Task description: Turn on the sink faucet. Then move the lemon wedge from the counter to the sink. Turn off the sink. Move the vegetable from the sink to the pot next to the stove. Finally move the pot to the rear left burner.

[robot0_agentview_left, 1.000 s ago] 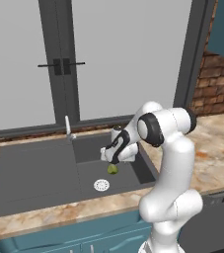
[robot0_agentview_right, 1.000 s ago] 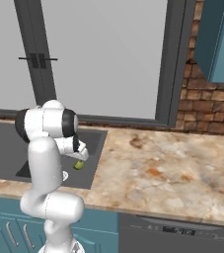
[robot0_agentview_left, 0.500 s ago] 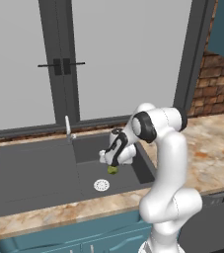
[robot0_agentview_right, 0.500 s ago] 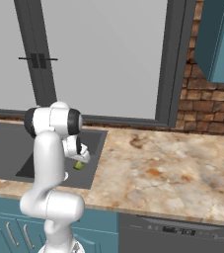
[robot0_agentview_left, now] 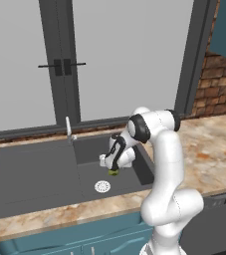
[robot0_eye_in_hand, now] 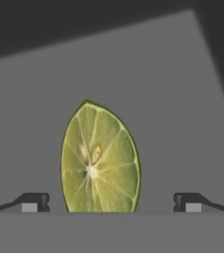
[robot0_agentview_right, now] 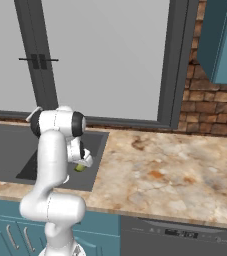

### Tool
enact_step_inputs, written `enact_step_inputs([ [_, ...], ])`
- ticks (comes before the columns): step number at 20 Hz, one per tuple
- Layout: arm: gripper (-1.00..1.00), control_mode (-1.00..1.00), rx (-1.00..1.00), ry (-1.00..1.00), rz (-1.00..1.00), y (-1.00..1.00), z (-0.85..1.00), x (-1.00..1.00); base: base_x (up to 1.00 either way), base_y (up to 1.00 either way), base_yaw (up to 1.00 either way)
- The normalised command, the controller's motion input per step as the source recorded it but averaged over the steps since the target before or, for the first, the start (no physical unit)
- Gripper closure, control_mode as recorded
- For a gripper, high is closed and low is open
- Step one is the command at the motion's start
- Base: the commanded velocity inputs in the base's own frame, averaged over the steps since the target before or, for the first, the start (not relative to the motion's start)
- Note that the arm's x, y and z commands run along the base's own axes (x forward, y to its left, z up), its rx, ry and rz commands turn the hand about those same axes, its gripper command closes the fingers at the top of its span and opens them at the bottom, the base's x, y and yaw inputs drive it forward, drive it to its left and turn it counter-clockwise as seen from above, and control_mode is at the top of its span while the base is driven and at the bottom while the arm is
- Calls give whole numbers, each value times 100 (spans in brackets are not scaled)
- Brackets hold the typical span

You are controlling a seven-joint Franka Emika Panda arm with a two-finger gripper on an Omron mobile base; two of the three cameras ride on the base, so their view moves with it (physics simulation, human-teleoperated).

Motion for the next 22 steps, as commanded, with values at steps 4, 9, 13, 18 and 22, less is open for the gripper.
enact_step_inputs([
  [4,-100,-100,0,0,0,0,-26,8,0,0,0],
  [9,-100,-100,0,0,0,1,-27,14,0,0,0],
  [13,-100,-100,0,0,0,0,-24,9,0,0,0],
  [18,100,-100,0,0,0,5,-27,1,0,0,0],
  [22,100,-100,-1,6,0,2,-24,0,0,0,0],
])
